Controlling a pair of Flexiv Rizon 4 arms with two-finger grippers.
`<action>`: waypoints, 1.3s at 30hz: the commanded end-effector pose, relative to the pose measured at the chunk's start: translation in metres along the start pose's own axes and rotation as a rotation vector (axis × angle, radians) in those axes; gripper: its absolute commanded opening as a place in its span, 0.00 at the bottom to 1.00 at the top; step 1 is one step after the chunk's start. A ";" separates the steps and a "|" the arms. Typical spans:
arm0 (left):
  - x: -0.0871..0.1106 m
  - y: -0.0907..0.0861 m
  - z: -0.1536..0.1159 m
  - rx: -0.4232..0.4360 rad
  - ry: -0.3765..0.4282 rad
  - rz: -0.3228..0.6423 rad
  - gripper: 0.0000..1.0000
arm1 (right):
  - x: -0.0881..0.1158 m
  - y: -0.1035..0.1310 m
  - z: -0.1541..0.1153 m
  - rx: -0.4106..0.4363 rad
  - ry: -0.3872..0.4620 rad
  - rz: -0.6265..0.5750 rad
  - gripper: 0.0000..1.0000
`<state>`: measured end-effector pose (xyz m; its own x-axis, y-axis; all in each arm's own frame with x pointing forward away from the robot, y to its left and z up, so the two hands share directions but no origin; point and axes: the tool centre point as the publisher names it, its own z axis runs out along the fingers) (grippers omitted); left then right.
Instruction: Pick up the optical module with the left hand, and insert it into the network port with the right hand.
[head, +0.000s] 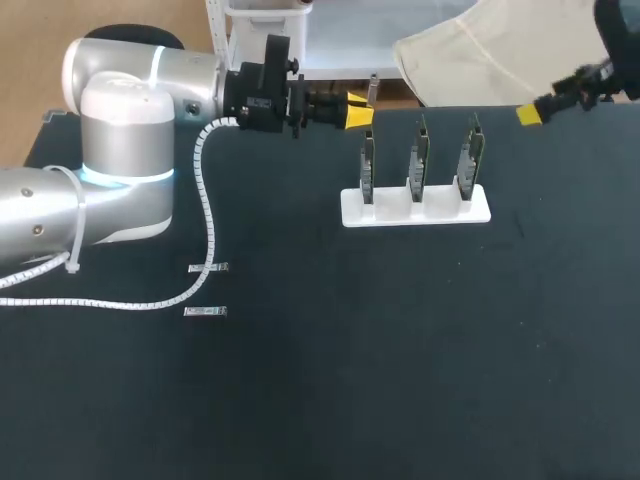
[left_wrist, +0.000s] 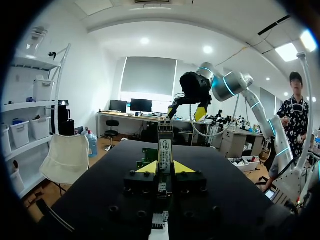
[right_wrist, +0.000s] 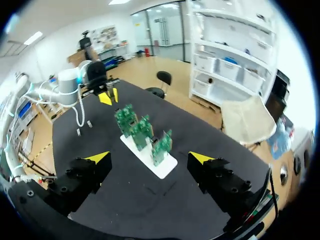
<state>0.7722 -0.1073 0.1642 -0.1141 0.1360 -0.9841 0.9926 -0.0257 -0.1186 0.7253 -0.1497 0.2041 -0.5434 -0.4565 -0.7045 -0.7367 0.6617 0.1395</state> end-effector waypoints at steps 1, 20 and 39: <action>0.000 0.002 0.000 0.003 0.000 0.000 0.00 | -0.014 -0.002 0.018 -0.264 -0.004 -0.028 1.00; 0.000 0.002 0.000 0.003 0.000 0.000 0.00 | -0.018 0.000 0.022 -0.237 -0.010 -0.031 1.00; 0.000 0.002 0.000 0.003 0.000 0.000 0.00 | -0.046 0.042 0.047 -0.392 0.015 -0.376 1.00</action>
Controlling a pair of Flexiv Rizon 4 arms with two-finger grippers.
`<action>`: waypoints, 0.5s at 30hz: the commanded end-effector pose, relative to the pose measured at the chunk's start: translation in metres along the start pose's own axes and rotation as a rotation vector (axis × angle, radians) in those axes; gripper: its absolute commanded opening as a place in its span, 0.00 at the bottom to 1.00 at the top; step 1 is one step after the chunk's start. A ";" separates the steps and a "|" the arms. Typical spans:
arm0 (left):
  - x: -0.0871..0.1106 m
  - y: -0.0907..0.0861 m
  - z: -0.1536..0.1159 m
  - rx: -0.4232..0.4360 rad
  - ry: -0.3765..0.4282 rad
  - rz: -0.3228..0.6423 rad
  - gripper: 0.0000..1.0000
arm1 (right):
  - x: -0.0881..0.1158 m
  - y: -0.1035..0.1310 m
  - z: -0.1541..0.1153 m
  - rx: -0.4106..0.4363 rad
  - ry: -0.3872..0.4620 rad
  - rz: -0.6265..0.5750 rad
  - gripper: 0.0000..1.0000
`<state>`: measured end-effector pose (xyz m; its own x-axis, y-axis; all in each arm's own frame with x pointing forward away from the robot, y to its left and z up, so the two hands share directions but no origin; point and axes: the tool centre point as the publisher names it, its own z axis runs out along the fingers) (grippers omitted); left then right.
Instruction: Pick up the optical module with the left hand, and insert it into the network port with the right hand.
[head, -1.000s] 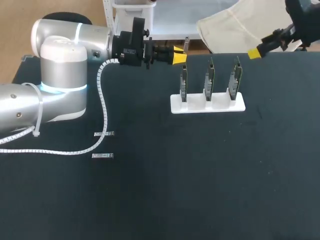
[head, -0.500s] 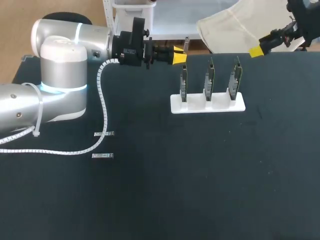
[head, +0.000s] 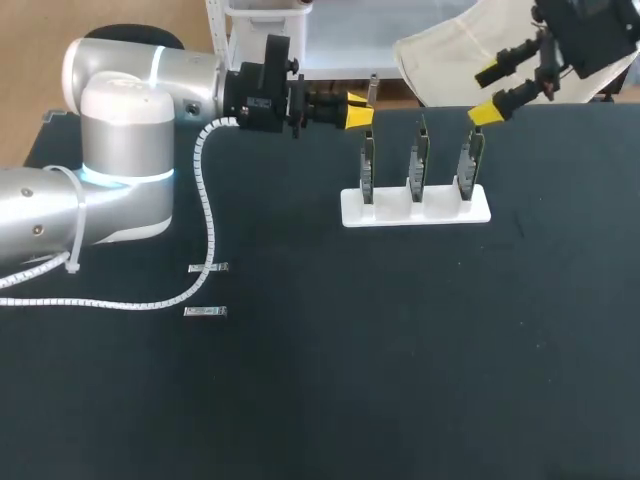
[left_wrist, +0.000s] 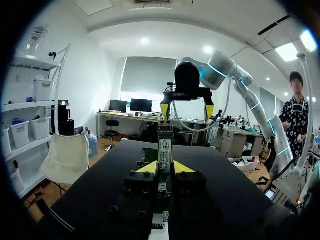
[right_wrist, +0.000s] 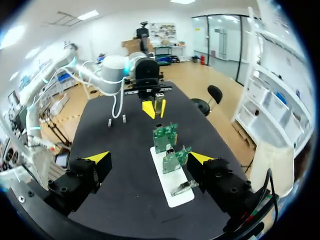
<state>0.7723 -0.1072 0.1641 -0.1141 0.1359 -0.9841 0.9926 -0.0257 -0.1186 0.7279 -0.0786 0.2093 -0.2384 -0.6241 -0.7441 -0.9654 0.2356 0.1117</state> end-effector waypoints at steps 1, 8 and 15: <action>0.000 0.002 0.000 0.003 0.000 0.000 0.00 | -0.008 -0.009 0.006 -0.067 -0.004 -0.033 1.00; 0.000 0.002 0.000 0.003 0.000 0.000 0.00 | -0.021 -0.013 0.019 -0.131 0.022 -0.108 1.00; 0.000 0.002 0.000 0.003 0.000 0.000 0.00 | -0.033 -0.024 0.037 -0.164 0.010 -0.120 1.00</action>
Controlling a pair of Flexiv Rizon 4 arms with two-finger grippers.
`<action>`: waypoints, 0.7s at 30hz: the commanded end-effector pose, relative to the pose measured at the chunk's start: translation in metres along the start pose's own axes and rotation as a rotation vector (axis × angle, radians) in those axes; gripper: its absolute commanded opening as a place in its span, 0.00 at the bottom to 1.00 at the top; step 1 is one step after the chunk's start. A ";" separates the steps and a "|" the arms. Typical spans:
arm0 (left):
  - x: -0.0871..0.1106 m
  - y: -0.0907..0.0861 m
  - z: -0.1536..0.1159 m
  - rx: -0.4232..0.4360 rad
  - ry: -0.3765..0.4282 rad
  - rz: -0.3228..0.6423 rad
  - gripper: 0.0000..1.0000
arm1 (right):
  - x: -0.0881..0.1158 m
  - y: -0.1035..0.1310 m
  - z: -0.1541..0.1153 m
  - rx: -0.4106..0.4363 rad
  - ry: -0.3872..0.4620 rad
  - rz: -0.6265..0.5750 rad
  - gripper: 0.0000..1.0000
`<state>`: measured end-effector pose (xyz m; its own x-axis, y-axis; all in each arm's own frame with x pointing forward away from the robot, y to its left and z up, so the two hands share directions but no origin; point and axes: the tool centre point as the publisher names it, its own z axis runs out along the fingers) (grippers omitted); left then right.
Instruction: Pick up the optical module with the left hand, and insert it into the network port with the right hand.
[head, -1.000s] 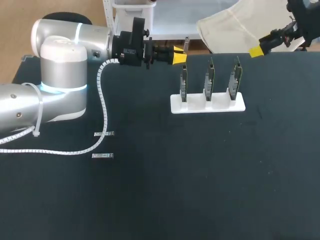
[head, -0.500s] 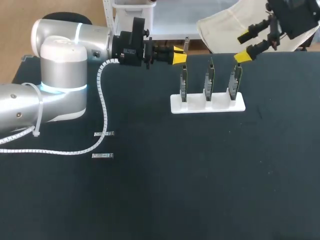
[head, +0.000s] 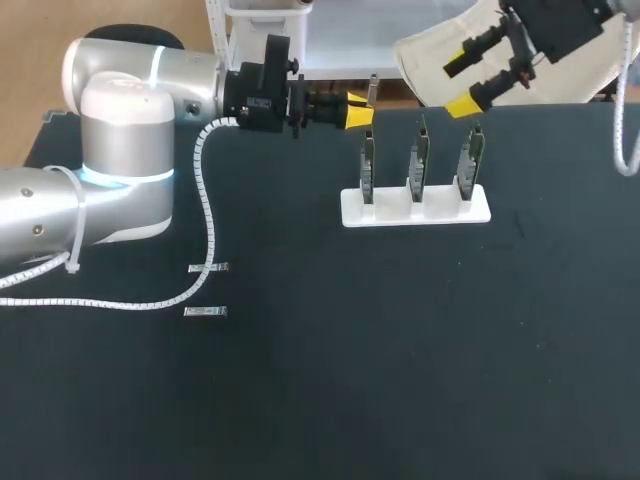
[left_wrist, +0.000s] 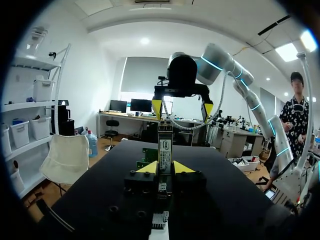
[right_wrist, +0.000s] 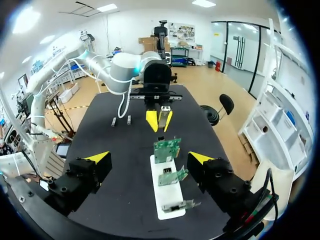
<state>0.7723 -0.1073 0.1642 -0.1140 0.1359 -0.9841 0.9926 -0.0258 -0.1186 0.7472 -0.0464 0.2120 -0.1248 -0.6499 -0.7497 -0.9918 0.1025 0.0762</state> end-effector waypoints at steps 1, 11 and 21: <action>0.000 0.002 0.000 0.003 0.000 0.000 0.00 | -0.006 -0.017 0.013 -0.089 -0.004 -0.006 1.00; 0.000 0.002 0.000 0.003 0.000 0.000 0.00 | -0.020 -0.033 0.025 -0.173 0.024 -0.055 1.00; 0.000 0.002 0.000 0.003 0.000 0.000 0.00 | -0.029 -0.035 0.034 -0.201 0.003 -0.073 1.00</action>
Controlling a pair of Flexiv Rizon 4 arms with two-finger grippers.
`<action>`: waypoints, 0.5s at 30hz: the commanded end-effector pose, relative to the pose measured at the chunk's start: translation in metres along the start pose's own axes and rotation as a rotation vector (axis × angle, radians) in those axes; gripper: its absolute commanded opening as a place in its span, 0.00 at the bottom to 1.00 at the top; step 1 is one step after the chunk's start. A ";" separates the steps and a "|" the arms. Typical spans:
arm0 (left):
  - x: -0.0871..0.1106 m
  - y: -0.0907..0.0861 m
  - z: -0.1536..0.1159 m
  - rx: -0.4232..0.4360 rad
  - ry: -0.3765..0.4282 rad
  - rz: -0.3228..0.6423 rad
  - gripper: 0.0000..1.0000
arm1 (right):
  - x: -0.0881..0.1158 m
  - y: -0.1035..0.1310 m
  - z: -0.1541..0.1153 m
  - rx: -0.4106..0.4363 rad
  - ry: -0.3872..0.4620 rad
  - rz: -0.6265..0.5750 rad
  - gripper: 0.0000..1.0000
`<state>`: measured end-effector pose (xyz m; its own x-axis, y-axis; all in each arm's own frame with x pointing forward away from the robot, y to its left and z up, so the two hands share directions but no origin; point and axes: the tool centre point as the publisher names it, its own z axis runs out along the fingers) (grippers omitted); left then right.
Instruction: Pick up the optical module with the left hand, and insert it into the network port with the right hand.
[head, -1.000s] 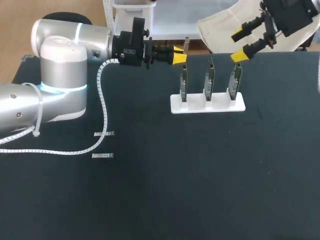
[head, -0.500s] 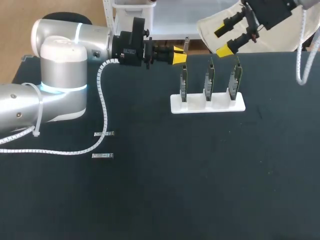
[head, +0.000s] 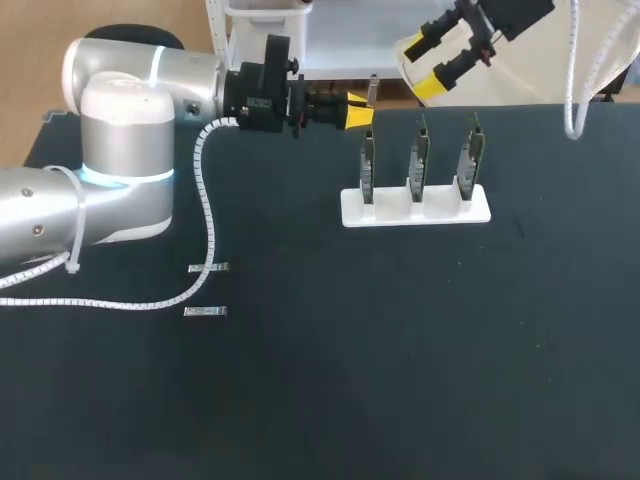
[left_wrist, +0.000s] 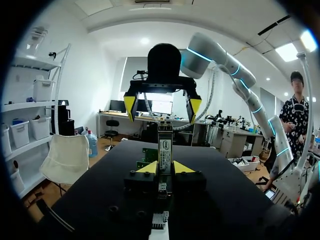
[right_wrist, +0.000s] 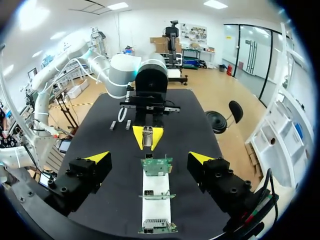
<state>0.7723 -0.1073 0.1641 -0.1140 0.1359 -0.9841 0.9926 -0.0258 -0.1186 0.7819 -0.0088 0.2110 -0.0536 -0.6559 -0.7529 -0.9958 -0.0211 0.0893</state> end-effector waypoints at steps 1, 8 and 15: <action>0.000 0.002 0.000 0.003 0.000 0.000 0.00 | -0.001 -0.004 0.005 -0.102 -0.009 0.002 1.00; 0.000 0.002 0.000 0.003 0.000 0.000 0.00 | -0.002 0.002 0.011 -0.083 -0.047 0.031 1.00; 0.000 0.002 0.000 0.003 0.000 0.000 0.00 | -0.005 0.009 0.012 -0.053 -0.074 0.044 1.00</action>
<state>0.7723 -0.1073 0.1641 -0.1140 0.1359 -0.9841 0.9926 -0.0258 -0.1186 0.7807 0.0037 0.2086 -0.1048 -0.6035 -0.7904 -0.9839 -0.0525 0.1706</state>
